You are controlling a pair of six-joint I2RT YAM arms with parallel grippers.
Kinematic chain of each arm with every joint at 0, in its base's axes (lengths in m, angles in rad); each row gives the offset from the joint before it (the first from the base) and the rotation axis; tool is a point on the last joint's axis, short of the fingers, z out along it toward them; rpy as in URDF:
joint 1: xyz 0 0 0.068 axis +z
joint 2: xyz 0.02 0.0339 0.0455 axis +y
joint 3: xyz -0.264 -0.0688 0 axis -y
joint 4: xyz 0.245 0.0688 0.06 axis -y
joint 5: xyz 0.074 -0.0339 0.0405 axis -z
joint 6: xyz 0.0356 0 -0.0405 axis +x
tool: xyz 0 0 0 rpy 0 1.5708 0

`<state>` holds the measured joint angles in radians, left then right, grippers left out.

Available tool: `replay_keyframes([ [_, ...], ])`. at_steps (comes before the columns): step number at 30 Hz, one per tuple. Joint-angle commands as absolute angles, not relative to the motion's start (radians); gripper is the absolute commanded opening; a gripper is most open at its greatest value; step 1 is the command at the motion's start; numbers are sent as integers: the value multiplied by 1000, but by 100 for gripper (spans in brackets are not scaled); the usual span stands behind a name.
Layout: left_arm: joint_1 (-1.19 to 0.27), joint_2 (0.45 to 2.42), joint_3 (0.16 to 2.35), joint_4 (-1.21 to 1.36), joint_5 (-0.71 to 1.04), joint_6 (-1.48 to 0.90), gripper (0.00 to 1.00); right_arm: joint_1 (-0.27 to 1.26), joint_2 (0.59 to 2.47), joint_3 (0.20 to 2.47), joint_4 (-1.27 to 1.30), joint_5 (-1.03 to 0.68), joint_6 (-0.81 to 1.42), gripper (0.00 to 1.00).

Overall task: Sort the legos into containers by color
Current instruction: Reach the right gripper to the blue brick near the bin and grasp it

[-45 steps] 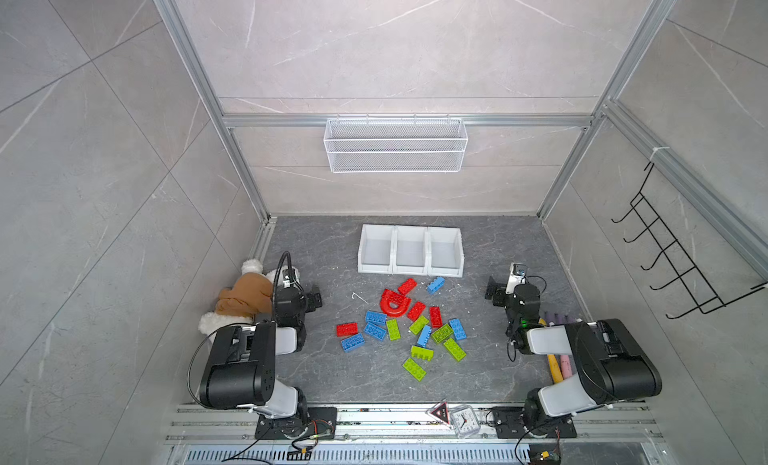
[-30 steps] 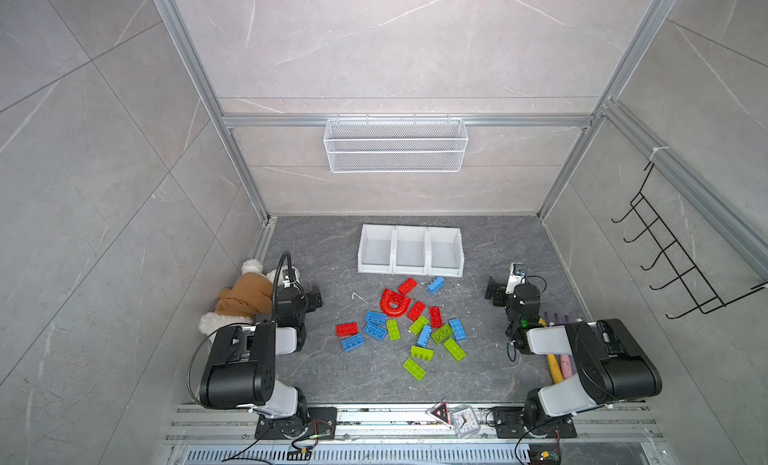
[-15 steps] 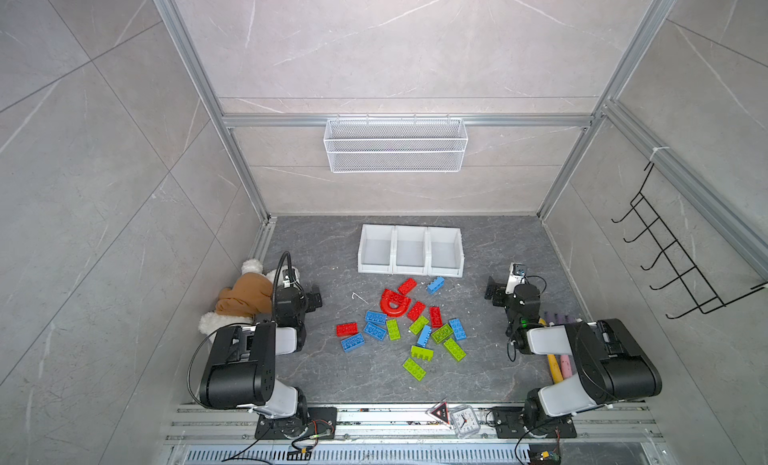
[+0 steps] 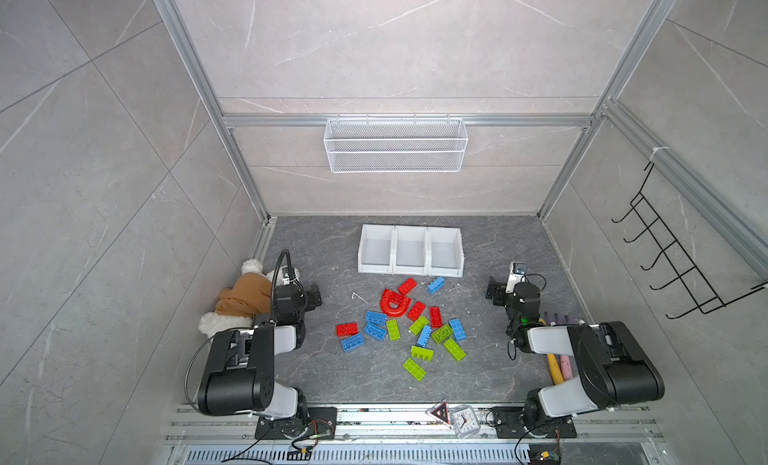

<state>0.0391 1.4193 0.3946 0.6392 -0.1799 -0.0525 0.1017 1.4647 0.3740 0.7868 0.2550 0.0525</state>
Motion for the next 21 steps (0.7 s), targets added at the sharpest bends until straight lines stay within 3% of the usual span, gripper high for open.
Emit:
replay_keyframes([
  [1,10,1280,469,494,-224,-52,100,163,1351,552,386,341,87,90],
  [4,-11,1171,560,235,-138,-197,100,223,1351,736,47,286,158,87],
  [8,-94,1090,617,26,-48,-330,100,319,1424,885,-135,165,256,86],
  [14,-313,1022,502,162,-74,-261,100,457,1568,1003,-177,126,380,85],
  [21,-328,1015,447,236,-43,-273,100,513,1696,1057,-162,155,460,81],
])
